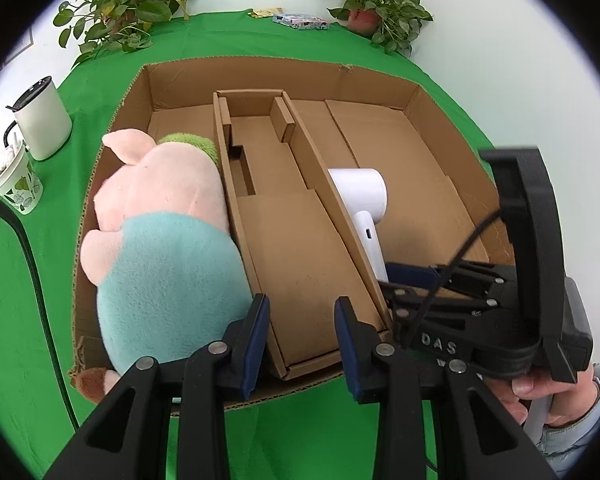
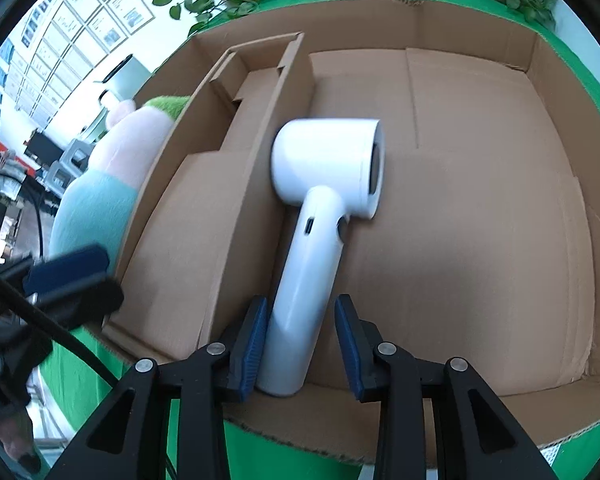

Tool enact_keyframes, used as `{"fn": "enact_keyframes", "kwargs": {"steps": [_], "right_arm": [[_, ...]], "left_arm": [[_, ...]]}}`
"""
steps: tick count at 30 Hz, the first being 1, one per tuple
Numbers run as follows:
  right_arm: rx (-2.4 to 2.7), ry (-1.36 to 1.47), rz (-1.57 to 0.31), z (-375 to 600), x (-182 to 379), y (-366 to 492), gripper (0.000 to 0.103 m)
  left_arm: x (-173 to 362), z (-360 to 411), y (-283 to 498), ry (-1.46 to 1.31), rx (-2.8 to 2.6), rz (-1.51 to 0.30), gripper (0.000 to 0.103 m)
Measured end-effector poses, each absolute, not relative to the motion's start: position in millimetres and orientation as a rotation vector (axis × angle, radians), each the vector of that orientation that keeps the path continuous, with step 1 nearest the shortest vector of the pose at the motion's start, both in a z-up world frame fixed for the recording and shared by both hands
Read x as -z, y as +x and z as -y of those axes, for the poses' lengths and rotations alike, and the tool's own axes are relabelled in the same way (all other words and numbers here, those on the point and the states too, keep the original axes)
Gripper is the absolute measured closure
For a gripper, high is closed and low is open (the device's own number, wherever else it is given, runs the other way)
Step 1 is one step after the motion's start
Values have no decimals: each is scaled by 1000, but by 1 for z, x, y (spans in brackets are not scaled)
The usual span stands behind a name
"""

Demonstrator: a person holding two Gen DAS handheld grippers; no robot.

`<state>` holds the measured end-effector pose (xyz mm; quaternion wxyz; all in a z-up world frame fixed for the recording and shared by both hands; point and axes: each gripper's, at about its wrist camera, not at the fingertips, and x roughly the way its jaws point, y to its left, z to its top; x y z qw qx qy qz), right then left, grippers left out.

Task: Organize objects
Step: 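Lower the hair dryer upright into the box and open the right gripper, then move the right gripper to the white rectangular device and close on it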

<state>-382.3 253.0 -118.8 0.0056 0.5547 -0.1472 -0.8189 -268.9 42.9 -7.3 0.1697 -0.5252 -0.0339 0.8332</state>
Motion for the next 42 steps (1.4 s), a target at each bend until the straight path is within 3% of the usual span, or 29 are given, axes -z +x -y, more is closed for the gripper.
{"fn": "enact_keyframes", "kwargs": {"steps": [6,14,19,20,21,23,25,27,31,42], "right_arm": [[2617,1716,407,-245,117,-384,75],[2616,1727,354,-238,115,-378,75],[2724,1586,432,-252,96,-355,56],[2766,1529,412,-254,87,-345,44],[2823,1441,387,-255,75,-330,33],[2904,1274,363,-258,53,-296,23],[2947,1170,358,-259,41,-264,16],[3001,1062,356,-262,35,-225,8],[3030,978,305,-252,52,-184,4],[2902,1299,241,-235,111,-165,5]], "left_arm": [[8,-48,-265,-1494,-2366,87,71],[1,-43,-259,-1474,-2432,88,71],[-19,-35,-243,-1337,-2549,116,70],[-22,-32,-240,-1312,-2565,137,69],[-27,-30,-235,-1278,-2597,155,65],[-34,-27,-224,-1204,-2663,164,53],[-43,-30,-206,-1086,-2752,153,31],[-49,-34,-190,-976,-2798,142,23],[-54,-51,-164,-872,-2819,120,23],[-20,-89,-146,-1033,-2651,99,23]]}}
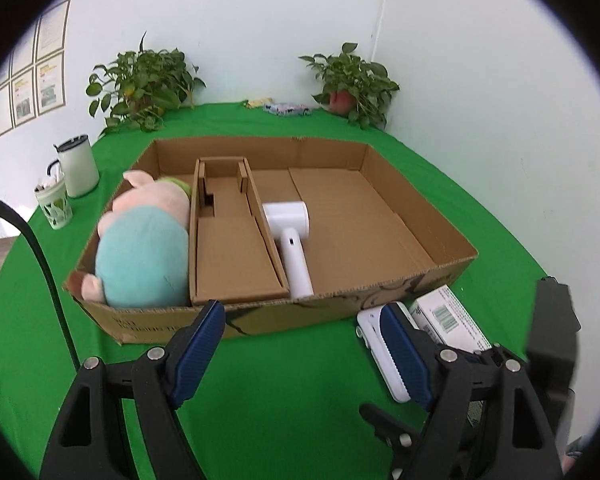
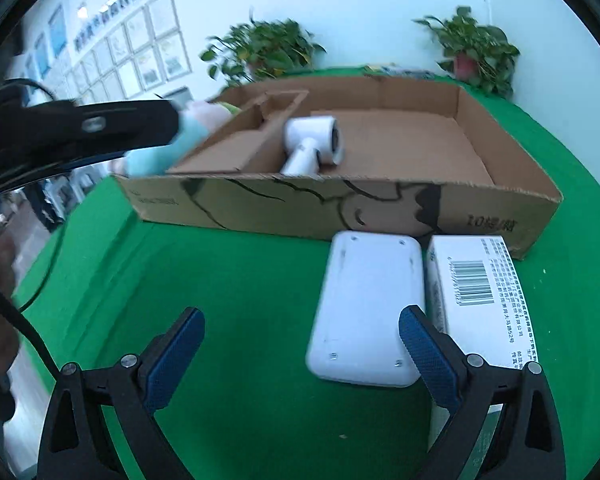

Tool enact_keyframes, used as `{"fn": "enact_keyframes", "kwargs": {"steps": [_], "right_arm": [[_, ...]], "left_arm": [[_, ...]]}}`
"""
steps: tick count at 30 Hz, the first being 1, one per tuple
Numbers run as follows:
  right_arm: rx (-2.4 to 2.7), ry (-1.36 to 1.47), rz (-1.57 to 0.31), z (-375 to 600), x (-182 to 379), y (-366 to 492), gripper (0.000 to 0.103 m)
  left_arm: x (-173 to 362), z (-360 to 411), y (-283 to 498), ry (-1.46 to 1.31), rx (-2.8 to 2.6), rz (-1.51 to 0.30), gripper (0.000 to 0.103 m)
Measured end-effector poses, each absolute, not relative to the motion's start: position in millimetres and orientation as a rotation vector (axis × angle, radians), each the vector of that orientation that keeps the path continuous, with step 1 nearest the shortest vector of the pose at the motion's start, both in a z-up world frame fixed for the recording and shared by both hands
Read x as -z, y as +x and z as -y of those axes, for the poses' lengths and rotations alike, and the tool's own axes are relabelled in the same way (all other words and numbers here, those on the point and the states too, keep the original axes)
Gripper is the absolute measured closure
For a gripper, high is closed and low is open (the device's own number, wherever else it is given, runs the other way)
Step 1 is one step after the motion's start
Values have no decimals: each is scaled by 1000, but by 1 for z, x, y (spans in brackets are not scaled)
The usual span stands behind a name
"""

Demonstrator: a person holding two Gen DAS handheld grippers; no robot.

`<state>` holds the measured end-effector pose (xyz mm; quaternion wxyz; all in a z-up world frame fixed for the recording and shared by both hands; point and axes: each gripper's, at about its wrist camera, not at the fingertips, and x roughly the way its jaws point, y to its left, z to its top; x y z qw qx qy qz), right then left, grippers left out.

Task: Organize objects
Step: 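Move the right gripper to the white rectangular device and close on it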

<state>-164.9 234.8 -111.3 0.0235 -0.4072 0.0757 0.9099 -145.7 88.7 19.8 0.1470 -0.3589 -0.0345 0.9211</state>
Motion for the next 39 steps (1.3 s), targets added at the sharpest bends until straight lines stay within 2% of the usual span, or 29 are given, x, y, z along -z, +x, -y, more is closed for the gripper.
{"fn": "enact_keyframes", "kwargs": {"steps": [10,12,13,16,17,26,30,39], "right_arm": [[-2673,-1274,-81,-248,126,-168,6],[-2686,-1336,-28,-240,130,-169,25],[-2683,-1370,-22,-242,135,-171,28],[-2673,-1364,-31,-240,141,-172,29],[-2675,-1360,-47,-241,141,-172,35],[-2686,-1409,-162,-235,139,-161,37],[-2687,-1428,-228,-230,138,-153,37],[-2683,-1432,-298,-231,136,-154,37]], "left_arm": [[8,-96,-144,-1126,-2582,113,23],[14,-96,-148,-1146,-2562,132,23],[16,-95,-150,-1165,-2557,140,24],[22,-93,-153,-1191,-2536,169,24],[24,-91,-153,-1199,-2529,179,24],[50,-91,-163,-1317,-2373,320,24],[68,-90,-169,-1375,-2284,450,25],[81,-93,-172,-1401,-2168,551,25]]}}
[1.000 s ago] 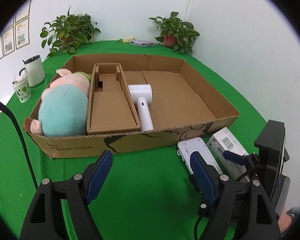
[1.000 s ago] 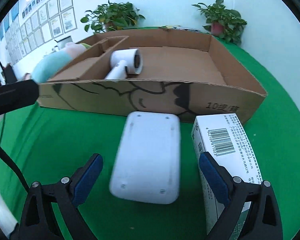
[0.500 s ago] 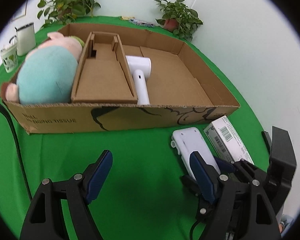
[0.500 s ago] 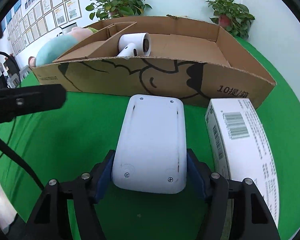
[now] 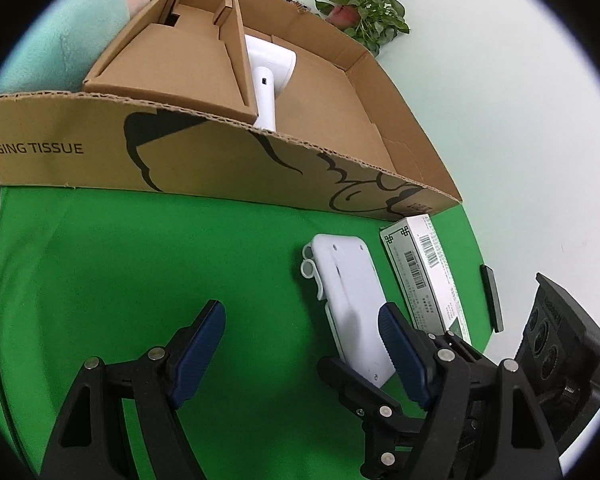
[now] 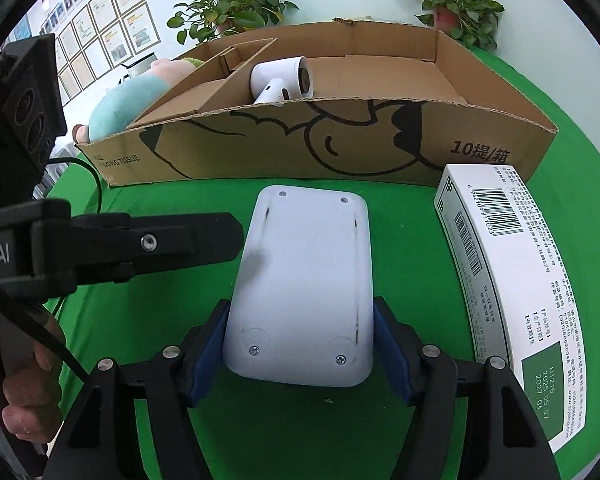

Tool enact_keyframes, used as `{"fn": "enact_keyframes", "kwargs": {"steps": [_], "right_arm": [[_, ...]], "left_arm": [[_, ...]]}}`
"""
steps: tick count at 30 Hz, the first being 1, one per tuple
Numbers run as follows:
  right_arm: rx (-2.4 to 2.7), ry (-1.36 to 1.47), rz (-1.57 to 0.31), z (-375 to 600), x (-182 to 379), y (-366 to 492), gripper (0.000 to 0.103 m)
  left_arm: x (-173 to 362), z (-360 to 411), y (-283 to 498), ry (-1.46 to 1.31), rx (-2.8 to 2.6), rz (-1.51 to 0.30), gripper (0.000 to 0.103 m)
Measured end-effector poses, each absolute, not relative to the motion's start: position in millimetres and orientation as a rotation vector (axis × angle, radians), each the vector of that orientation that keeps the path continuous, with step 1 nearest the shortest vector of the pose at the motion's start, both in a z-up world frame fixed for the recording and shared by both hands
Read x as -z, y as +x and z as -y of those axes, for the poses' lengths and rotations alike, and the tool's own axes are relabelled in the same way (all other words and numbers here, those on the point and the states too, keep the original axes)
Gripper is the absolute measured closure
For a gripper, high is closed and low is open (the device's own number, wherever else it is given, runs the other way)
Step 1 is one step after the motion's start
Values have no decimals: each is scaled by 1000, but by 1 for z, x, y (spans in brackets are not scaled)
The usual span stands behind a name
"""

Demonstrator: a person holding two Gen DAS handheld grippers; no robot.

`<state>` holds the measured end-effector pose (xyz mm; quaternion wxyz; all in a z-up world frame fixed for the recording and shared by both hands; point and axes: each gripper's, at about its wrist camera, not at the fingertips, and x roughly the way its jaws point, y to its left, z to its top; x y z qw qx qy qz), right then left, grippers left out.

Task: Organize objects
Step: 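Move the right gripper to the white rectangular device and close on it, then lift the white device with the right gripper and carry it over the box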

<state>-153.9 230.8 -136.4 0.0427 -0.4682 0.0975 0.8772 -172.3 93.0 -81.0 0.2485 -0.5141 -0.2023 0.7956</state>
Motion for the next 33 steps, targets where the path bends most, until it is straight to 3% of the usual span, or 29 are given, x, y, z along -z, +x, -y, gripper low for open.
{"fn": "enact_keyframes", "kwargs": {"steps": [4,6,10,12,18,21,25,30,33], "right_arm": [[-2705,-1452,-314,-231,135,-151,36],[-2714,-1422,-271,-231,129,-147,24],[-2839,-1237,-168,-231,107,-122,13],[-2908,-1169,-150,-230,99,-109,1],[-2918,-1262,-182,-228,112,-123,2],[-2898,-1303,-186,-226,116,-135,5],[-2816,-1391,-124,-221,124,-151,6],[-2762,-1456,-147,-221,135,-157,21],[-2738,-1490,-135,-216,143,-155,34]], "left_arm": [[70,-88,-167,-1366,-2171,519,25],[61,-85,-163,-1332,-2187,486,25],[54,-80,-165,-1329,-2182,467,25],[56,-81,-167,-1342,-2168,474,25],[75,-99,-185,-1420,-2064,512,25],[80,-107,-187,-1426,-2016,549,37],[82,-114,-183,-1407,-1999,559,38],[93,-120,-181,-1430,-1989,572,57],[94,-123,-177,-1422,-2005,566,60]]}}
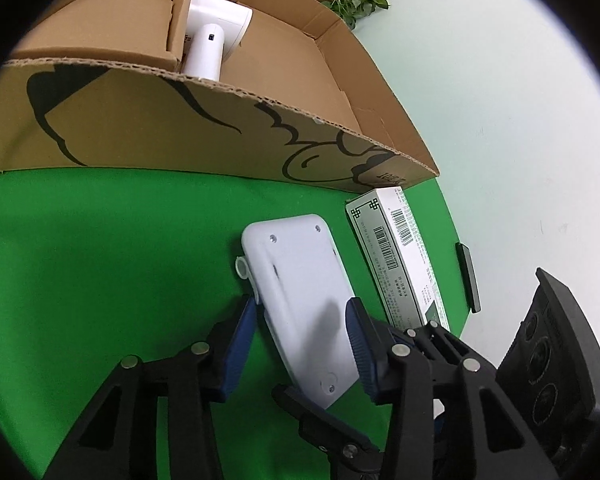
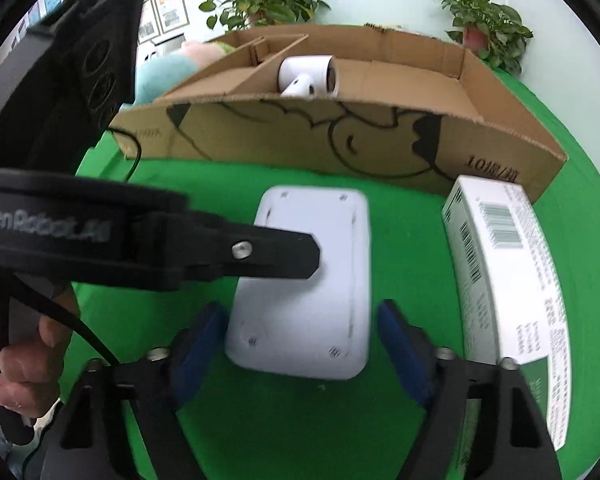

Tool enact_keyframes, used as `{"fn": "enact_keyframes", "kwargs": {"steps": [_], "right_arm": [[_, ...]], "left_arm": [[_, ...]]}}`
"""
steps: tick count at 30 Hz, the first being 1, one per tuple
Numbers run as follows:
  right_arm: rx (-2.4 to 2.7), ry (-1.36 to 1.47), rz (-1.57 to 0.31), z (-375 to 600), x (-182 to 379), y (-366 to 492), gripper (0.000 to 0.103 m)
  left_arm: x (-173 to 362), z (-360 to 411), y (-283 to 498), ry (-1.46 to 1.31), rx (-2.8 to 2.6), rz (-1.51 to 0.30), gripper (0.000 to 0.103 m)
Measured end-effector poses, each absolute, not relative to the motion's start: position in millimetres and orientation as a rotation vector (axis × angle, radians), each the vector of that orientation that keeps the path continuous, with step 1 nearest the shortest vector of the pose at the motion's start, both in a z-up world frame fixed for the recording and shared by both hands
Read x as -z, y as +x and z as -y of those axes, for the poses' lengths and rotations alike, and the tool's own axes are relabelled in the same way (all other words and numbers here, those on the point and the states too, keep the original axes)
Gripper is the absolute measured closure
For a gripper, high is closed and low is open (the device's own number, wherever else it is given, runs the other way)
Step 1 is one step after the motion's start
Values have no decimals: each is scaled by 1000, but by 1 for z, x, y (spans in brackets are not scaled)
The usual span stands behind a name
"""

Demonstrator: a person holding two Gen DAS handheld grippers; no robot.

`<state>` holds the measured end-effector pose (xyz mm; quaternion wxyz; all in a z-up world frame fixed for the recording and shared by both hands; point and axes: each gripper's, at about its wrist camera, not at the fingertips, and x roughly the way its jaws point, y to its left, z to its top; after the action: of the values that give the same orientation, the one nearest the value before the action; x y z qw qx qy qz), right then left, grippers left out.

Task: Organize objects
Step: 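Lift the white device with the right gripper and carry it over the box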

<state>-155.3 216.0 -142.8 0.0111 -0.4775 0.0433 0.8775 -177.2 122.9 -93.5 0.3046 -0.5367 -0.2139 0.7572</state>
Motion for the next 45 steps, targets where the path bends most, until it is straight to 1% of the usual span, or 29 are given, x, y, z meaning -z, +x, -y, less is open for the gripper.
{"fn": "enact_keyframes", "kwargs": {"steps": [2,3,4,10,15,20,28,34,45], "right_arm": [[-2730,-1479,-143,-216,144,-151,35],[-2719,-1482,-140,-215,145,-150,36],[-2708,-1485,-139,-215,145,-149,36],[-2675,-1477,-185,-215,144,-144,37],[-2705,-1395,-176,-210,130,-136,37],[-2742,-1277,-154,-204,100,-131,37],[-2813,-1038,-96,-202,36,-118,37],[-2847,-942,-82,-206,3,-119,37],[-2859,-875,-33,-220,-40,-159,37]], "left_arm": [[94,-125,-175,-1431,-2011,549,65],[94,-126,-174,-1436,-2012,539,70],[94,-127,-173,-1439,-2010,535,71],[89,-128,-168,-1426,-2016,535,72],[66,-125,-162,-1359,-2044,527,73],[26,-123,-155,-1267,-2092,496,73],[-43,-126,-152,-1090,-2172,417,73],[-82,-134,-170,-1031,-2210,371,73],[-114,-132,-208,-986,-2224,339,72]]}}
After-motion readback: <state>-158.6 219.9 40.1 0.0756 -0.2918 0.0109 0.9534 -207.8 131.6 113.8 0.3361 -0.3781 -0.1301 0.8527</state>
